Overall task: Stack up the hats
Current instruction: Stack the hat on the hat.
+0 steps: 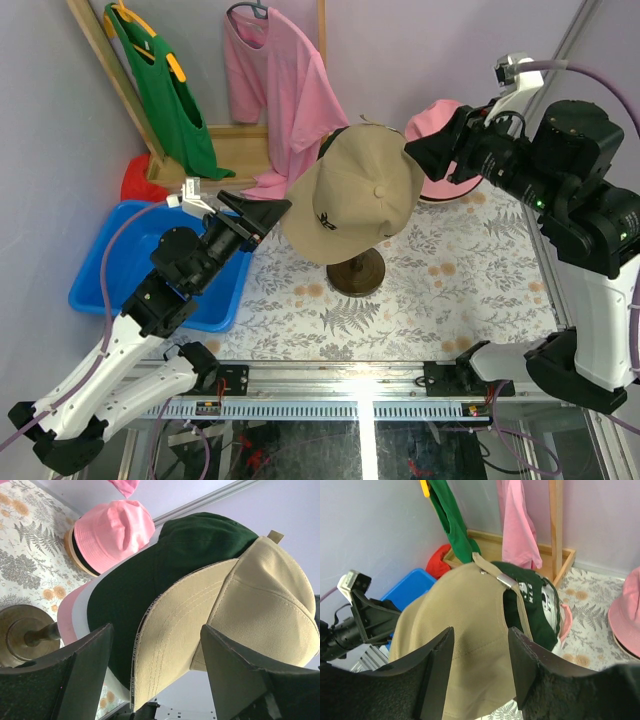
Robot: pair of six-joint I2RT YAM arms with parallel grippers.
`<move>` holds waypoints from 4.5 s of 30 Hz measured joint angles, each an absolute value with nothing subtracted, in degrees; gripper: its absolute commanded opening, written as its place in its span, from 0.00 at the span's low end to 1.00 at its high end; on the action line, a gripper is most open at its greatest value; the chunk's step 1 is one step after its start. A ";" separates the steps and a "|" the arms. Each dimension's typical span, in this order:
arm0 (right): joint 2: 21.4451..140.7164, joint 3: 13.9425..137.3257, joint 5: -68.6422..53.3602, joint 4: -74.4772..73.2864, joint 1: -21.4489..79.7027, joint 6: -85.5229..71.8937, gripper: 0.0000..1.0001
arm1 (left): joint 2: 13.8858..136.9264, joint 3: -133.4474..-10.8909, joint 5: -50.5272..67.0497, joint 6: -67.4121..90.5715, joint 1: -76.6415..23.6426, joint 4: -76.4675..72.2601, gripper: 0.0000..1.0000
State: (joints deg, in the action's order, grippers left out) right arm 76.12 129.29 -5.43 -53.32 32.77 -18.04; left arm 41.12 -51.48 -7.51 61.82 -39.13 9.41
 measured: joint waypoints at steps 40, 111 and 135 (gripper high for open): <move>60.93 103.28 -18.65 -53.65 33.01 -22.90 0.01 | 47.44 -52.56 -3.77 62.30 -35.29 6.63 0.64; 74.87 116.22 -4.89 -46.09 33.01 -23.42 0.26 | 54.37 -54.33 10.22 66.24 -24.93 -0.64 0.61; 79.81 121.23 0.16 -49.08 34.00 -17.45 0.40 | 54.43 -54.33 11.64 67.29 -23.73 -1.85 0.60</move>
